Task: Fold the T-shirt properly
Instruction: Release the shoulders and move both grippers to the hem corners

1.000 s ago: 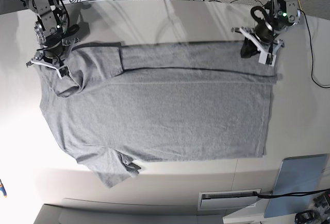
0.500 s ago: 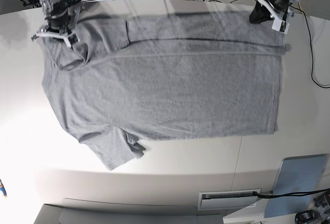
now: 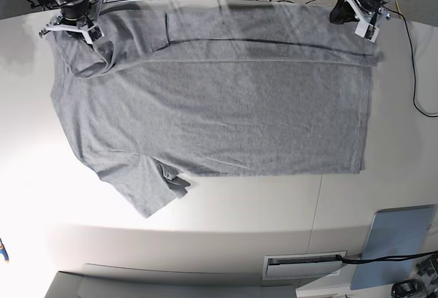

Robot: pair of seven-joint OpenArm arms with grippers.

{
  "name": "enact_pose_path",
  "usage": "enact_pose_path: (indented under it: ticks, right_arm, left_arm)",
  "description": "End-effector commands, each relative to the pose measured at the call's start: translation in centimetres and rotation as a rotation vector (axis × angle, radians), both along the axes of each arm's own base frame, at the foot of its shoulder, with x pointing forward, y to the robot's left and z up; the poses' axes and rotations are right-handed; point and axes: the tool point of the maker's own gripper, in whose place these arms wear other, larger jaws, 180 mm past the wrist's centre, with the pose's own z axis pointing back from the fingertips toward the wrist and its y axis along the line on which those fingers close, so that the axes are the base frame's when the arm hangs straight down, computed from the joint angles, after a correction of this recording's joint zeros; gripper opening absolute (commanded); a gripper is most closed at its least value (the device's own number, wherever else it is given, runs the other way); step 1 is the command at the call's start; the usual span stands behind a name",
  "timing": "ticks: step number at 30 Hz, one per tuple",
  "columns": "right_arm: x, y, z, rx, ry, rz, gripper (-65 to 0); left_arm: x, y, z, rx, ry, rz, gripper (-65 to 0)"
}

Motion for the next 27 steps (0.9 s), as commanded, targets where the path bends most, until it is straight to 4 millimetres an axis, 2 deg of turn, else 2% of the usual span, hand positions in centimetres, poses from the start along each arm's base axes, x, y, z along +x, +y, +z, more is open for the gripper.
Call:
enact_pose_path:
  ticks: [1, 5, 8, 11, 14, 18, 19, 21, 22, 23, 25, 27]
  right_arm:
    - [-0.8, -0.5, 0.0, -0.01, 0.027, -0.01, -65.0]
    - [-0.6, -0.8, 0.3, -0.012, 0.012, -0.01, -65.0]
    - [0.8, -0.2, 1.6, 0.005, -0.042, 0.007, -65.0]
    - [2.7, 0.8, 4.0, 0.028, -0.124, 0.024, -65.0]
    - [5.0, 1.7, 6.9, 0.05, -0.232, 0.051, -65.0]
    - [8.0, 1.2, 10.5, 0.03, -0.364, 0.064, -65.0]
    - [8.9, 0.9, 11.2, 0.015, -0.391, 0.068, -65.0]
    - [10.4, 0.5, 12.5, -0.002, -0.438, 0.068, -63.7]
    - [11.1, 0.4, 13.1, -0.005, -0.46, 0.07, -58.6]
    - [11.7, 0.4, 13.6, -0.008, -0.476, 0.07, -52.3]
    - [12.8, 0.7, 14.2, 0.004, -0.494, 0.082, -38.5]
    - [13.9, 1.0, 14.9, 0.04, -0.52, 0.078, -29.1]
  left_arm:
    - [-1.8, 0.7, -0.8, 0.056, 0.079, -0.026, -65.0]
    - [-1.5, 0.8, -0.6, 0.069, 0.069, -0.034, -65.0]
    - [-0.8, 0.5, 0.2, 0.075, 0.039, -0.048, -65.0]
    - [0.6, 0.3, 1.8, 0.093, -0.019, -0.062, -65.0]
    - [2.7, 1.3, 4.0, 0.133, -0.1, -0.019, -65.0]
    - [6.1, 2.2, 7.6, 0.144, -0.26, 0.03, -65.0]
    - [7.0, 2.3, 8.2, 0.141, -0.296, 0.037, -62.0]
    - [8.9, 2.5, 9.0, 0.136, -0.347, 0.059, -43.9]
    - [10.0, 2.6, 9.4, 0.136, -0.37, 0.079, -36.0]
    - [11.1, 2.7, 9.9, 0.133, -0.397, 0.096, -30.7]
    - [13.4, 2.8, 10.6, 0.12, -0.443, 0.128, -28.9]
    - [15.6, 2.7, 11.1, 0.098, -0.478, 0.15, -28.9]
